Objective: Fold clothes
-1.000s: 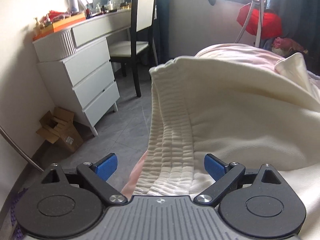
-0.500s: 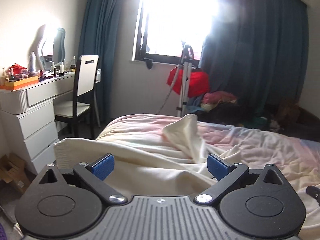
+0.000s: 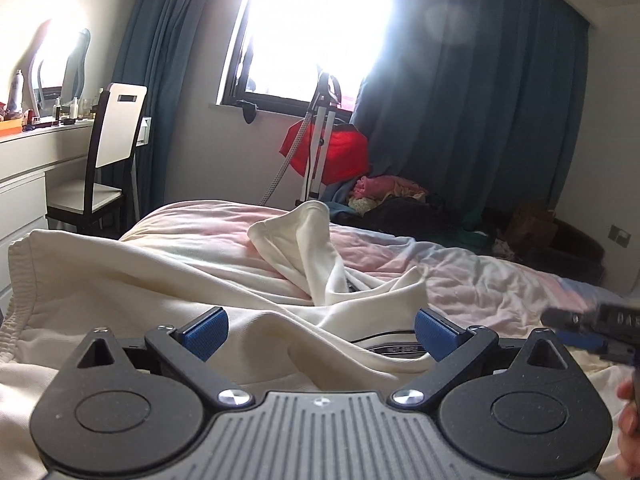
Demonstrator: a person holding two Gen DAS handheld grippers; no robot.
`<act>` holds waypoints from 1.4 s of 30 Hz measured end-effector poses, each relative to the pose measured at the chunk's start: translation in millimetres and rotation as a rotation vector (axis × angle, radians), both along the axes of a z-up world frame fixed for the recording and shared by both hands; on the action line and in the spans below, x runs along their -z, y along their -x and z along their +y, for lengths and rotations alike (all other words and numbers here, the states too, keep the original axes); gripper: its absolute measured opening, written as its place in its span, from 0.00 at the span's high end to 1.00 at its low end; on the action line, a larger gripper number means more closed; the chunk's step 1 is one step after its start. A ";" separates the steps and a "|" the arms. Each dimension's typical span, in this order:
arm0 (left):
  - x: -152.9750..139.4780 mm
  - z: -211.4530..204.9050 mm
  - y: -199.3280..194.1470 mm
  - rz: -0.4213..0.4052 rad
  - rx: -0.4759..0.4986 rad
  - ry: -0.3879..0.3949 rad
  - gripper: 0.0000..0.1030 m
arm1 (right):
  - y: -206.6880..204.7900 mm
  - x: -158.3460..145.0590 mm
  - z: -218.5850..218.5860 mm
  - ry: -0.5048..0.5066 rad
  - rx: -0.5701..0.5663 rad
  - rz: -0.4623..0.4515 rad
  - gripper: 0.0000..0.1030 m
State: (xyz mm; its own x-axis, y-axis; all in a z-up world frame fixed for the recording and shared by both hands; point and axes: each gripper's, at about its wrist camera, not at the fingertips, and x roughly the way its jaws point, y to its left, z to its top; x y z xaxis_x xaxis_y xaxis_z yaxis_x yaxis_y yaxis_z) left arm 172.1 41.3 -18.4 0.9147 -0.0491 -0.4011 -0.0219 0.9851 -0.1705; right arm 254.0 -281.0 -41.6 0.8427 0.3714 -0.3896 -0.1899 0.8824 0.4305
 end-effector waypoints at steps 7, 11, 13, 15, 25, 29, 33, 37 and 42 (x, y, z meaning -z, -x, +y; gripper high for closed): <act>24.8 18.4 -25.5 0.057 0.037 0.104 0.03 | -150.2 -1.1 65.8 0.153 -0.111 0.098 0.48; 38.6 29.4 -35.8 0.095 0.031 0.131 0.03 | -235.1 7.7 102.6 0.196 -0.167 0.193 0.72; 45.5 35.8 -40.1 0.115 0.030 0.166 0.03 | -264.6 18.9 123.5 0.233 -0.210 0.248 0.72; 52.5 41.9 -45.1 0.144 0.038 0.206 0.03 | -282.5 32.6 143.7 0.277 -0.246 0.295 0.72; 71.7 59.2 -47.5 0.150 0.066 0.329 0.02 | -291.4 48.2 168.9 0.332 -0.202 0.326 0.95; 71.0 62.6 -44.0 0.153 0.058 0.352 0.02 | -262.7 11.1 125.8 0.284 -0.051 0.236 0.95; 68.3 69.9 -37.3 0.161 0.064 0.417 0.02 | -223.9 -16.8 52.0 0.303 0.179 0.228 0.95; 64.8 76.0 -29.3 0.163 0.064 0.442 0.02 | -165.3 -27.7 -42.1 0.213 0.392 0.240 0.95; 59.6 73.2 -21.8 0.170 0.063 0.430 0.02 | -77.1 8.5 -119.9 -0.013 0.512 0.254 0.95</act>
